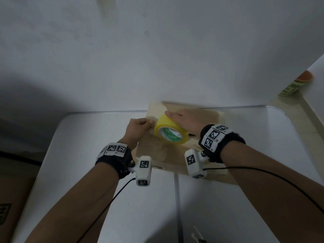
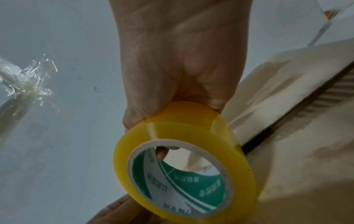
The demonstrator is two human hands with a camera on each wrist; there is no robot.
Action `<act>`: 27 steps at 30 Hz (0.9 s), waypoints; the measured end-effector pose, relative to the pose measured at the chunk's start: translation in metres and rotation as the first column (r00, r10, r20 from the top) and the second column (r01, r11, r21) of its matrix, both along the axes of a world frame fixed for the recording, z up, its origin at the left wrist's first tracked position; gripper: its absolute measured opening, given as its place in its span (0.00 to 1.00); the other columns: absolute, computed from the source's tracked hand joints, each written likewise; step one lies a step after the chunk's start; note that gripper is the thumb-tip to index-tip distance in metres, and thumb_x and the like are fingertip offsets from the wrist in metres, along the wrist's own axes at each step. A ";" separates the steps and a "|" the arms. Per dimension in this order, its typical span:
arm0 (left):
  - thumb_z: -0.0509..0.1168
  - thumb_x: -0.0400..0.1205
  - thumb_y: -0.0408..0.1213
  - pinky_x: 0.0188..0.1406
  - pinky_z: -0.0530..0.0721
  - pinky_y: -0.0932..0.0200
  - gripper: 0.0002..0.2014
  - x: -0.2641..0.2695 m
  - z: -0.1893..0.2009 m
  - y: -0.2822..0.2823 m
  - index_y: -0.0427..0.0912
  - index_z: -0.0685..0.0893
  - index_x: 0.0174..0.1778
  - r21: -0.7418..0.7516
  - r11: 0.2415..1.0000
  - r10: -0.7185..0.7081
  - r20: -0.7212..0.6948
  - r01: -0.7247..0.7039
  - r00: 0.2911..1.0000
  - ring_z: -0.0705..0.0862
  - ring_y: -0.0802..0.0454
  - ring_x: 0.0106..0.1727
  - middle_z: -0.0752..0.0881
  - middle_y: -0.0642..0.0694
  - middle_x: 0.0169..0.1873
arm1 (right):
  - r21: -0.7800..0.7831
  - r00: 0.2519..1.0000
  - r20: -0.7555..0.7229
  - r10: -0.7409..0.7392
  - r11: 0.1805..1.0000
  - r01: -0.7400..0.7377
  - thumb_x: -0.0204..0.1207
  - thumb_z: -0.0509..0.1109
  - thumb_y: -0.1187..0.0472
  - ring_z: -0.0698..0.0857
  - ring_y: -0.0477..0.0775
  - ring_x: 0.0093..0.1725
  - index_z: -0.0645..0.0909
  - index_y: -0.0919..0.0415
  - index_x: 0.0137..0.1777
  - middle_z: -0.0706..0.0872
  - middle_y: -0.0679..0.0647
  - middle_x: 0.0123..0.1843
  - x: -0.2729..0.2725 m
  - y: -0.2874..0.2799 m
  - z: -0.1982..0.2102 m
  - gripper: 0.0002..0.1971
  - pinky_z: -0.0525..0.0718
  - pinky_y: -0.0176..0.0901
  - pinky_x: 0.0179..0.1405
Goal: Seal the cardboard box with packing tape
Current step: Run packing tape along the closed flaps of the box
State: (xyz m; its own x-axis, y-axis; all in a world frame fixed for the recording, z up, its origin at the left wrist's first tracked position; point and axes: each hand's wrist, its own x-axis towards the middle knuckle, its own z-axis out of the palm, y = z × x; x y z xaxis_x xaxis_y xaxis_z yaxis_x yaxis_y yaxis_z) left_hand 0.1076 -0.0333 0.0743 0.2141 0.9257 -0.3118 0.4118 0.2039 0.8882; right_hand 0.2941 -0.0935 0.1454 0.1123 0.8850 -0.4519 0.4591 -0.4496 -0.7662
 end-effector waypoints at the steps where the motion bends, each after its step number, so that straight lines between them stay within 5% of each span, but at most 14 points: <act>1: 0.72 0.77 0.44 0.56 0.87 0.47 0.07 -0.001 -0.002 0.001 0.47 0.93 0.45 -0.020 1.000 0.006 -0.011 -0.007 1.000 0.89 0.49 0.52 0.92 0.48 0.44 | -0.004 1.000 0.008 0.010 1.000 -0.010 0.71 0.60 0.28 0.89 0.58 0.47 0.85 0.58 0.52 0.90 0.57 0.49 0.000 0.000 0.001 0.33 0.85 0.57 0.57; 6: 0.71 0.75 0.48 0.57 0.87 0.45 0.05 -0.001 -0.007 0.001 0.58 0.92 0.36 -0.030 0.998 0.047 -0.015 -0.047 0.999 0.88 0.50 0.52 0.92 0.52 0.43 | 0.001 0.992 0.085 0.097 0.995 -0.097 0.79 0.55 0.34 0.83 0.55 0.52 0.82 0.59 0.64 0.85 0.53 0.56 -0.006 0.006 0.014 0.31 0.78 0.44 0.51; 12: 0.73 0.75 0.47 0.59 0.86 0.46 0.05 -0.002 -0.005 0.005 0.57 0.92 0.34 -0.046 0.996 0.076 0.026 -0.075 0.997 0.88 0.50 0.52 0.91 0.52 0.43 | -0.036 0.916 0.321 0.239 0.970 -0.240 0.82 0.54 0.38 0.75 0.60 0.72 0.71 0.61 0.76 0.76 0.59 0.75 -0.013 0.023 0.027 0.32 0.71 0.43 0.65; 18: 0.73 0.78 0.43 0.49 0.89 0.54 0.07 -0.003 -0.006 0.010 0.46 0.93 0.45 -0.110 0.993 0.043 0.081 -0.034 0.996 0.90 0.48 0.49 0.92 0.46 0.44 | -0.093 0.914 0.325 0.242 0.970 -0.224 0.80 0.55 0.36 0.83 0.59 0.54 0.79 0.63 0.65 0.85 0.60 0.62 -0.010 0.027 0.013 0.32 0.72 0.41 0.49; 21: 0.71 0.80 0.43 0.42 0.83 0.63 0.07 -0.008 -0.003 0.015 0.46 0.92 0.48 -0.038 0.998 -0.042 0.015 0.043 0.999 0.88 0.55 0.45 0.91 0.49 0.42 | -0.120 0.897 0.359 0.258 0.966 -0.230 0.79 0.54 0.34 0.82 0.59 0.52 0.79 0.62 0.66 0.84 0.59 0.61 -0.015 0.030 0.011 0.33 0.72 0.42 0.49; 27: 0.73 0.77 0.42 0.50 0.87 0.57 0.08 -0.018 -0.007 0.020 0.44 0.93 0.49 0.003 0.998 -0.057 -0.079 0.058 0.995 0.87 0.54 0.46 0.92 0.48 0.44 | -0.158 0.859 0.412 0.304 0.952 -0.262 0.79 0.54 0.33 0.83 0.61 0.59 0.80 0.63 0.65 0.84 0.60 0.64 -0.024 0.039 0.008 0.34 0.76 0.47 0.57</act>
